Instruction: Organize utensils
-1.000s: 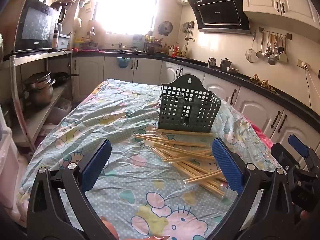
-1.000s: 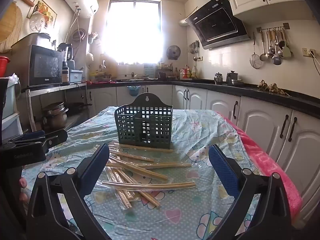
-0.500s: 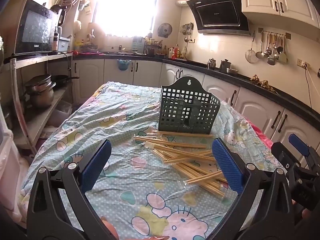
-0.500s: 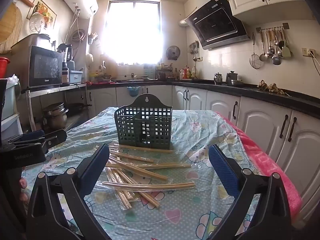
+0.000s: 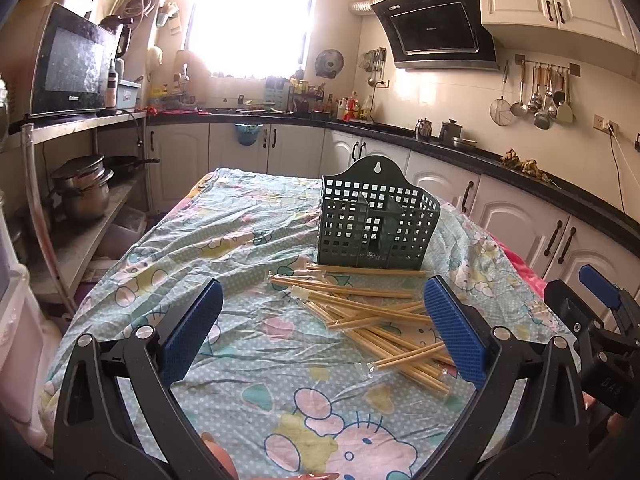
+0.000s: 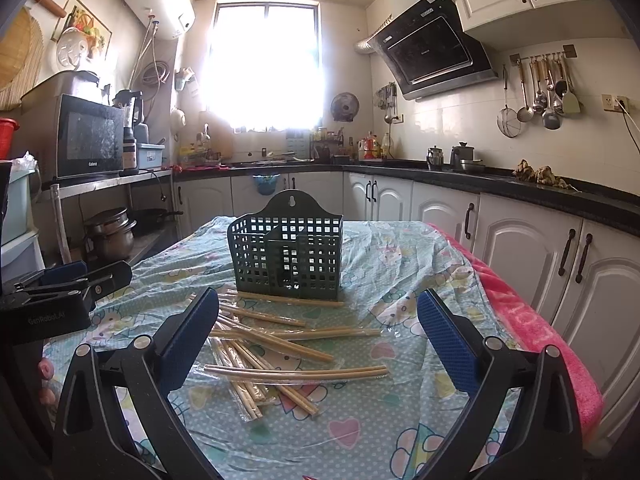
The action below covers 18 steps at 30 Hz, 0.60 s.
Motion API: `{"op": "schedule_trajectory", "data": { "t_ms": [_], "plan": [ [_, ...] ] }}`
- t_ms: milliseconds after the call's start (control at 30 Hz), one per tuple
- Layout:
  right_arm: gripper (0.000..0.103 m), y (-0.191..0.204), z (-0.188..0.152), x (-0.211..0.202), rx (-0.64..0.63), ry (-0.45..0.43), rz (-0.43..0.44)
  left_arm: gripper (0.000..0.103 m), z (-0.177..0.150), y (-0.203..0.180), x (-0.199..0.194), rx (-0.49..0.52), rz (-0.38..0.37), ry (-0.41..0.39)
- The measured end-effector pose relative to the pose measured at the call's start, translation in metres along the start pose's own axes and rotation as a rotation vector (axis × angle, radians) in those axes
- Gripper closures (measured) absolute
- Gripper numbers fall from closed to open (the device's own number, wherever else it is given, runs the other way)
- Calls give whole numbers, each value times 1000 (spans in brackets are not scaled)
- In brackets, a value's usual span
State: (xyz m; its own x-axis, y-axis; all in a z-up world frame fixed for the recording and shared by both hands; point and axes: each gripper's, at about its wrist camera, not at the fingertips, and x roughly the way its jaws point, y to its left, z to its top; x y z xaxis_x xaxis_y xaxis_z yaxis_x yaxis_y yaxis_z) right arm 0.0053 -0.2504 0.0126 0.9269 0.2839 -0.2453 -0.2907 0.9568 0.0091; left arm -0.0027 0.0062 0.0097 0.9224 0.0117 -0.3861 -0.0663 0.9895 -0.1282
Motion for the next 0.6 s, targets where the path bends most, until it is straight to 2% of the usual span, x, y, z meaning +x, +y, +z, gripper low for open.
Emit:
{"op": "schedule_trajectory", "data": {
  "t_ms": [600],
  "plan": [
    [6, 1, -1, 0, 0, -1, -1, 10, 1, -1, -1, 7, 2, -5]
  ]
}}
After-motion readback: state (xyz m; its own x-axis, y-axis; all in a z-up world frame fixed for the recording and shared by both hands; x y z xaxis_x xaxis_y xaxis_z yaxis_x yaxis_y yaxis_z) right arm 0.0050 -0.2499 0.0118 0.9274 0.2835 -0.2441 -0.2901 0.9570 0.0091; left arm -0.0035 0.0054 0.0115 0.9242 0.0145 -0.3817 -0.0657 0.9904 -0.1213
